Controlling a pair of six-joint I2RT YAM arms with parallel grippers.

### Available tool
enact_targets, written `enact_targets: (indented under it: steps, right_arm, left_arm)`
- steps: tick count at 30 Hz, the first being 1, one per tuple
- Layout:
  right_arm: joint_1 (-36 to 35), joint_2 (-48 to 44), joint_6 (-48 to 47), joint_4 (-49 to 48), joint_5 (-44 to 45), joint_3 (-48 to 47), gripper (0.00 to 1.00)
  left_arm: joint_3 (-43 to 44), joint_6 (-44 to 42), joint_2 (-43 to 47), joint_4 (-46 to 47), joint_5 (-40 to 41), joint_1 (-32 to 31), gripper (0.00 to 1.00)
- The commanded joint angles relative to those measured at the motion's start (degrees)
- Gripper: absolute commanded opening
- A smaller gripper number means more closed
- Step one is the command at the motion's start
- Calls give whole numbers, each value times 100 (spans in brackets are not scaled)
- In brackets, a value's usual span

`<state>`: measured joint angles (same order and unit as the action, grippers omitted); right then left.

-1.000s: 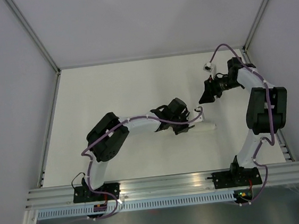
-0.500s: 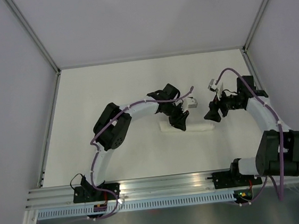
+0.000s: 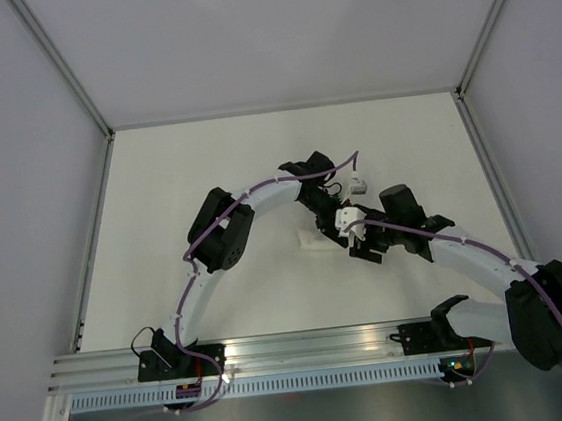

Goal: Fold the napkin, place the utensils inside, and roll it up
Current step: Roll the napkin with the utensil

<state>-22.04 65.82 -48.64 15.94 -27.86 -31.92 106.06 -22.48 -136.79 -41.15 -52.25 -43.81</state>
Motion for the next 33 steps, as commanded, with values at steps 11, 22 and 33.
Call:
enact_targets:
  steps: [11, 22, 33]
  right_arm:
    - [-1003, 1064, 197, -1111, 1353, -16, 75]
    - [-1048, 1556, 285, -716, 1538, -297, 41]
    - [-1048, 2241, 759, 40, 1687, -877, 36]
  left_arm:
    - [345, 77, -621, -913, 84, 39, 30]
    - [521, 261, -437, -659, 56, 145, 50]
    - [223, 1807, 661, 1266, 1032, 777, 52]
